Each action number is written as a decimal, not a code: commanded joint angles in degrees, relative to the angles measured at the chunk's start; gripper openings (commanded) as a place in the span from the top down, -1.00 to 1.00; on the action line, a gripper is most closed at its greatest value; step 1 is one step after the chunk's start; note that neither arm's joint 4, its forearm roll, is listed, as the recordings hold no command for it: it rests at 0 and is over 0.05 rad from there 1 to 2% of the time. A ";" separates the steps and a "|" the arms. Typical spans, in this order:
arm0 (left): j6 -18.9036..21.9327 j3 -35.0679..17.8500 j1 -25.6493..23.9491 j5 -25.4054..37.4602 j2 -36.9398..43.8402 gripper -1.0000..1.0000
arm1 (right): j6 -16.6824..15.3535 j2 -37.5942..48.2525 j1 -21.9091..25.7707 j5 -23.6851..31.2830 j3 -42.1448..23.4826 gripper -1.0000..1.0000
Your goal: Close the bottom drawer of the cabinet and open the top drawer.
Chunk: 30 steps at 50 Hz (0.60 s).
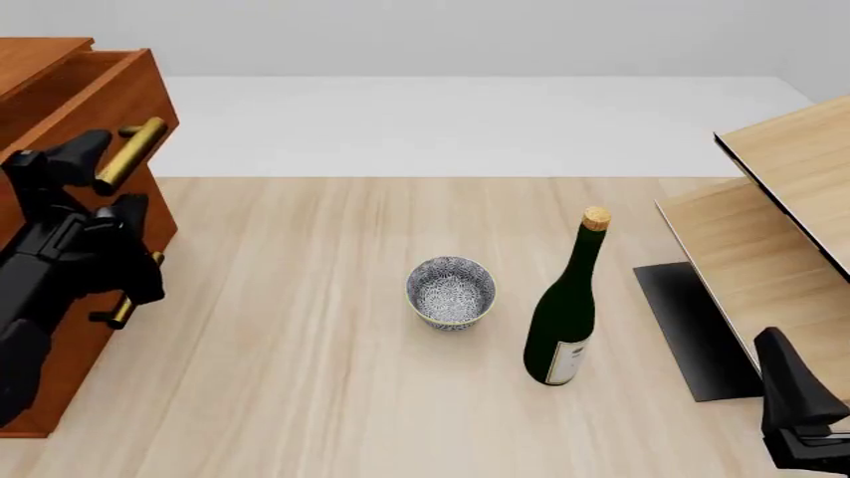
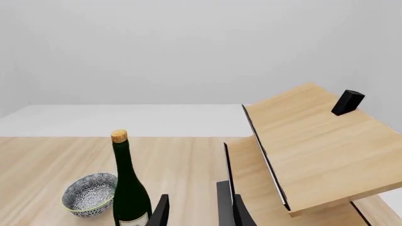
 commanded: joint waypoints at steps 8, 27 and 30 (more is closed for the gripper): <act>-1.16 -0.16 -1.83 2.77 -1.57 -1.00 | 0.16 0.00 -0.02 0.03 -0.10 -1.00; -3.59 -0.43 -4.71 4.87 -1.98 -1.00 | 0.44 0.00 -0.05 0.16 -0.24 -1.00; -3.55 -0.24 -5.09 4.83 -2.18 -1.00 | 0.49 0.11 -0.11 0.13 -0.36 -1.00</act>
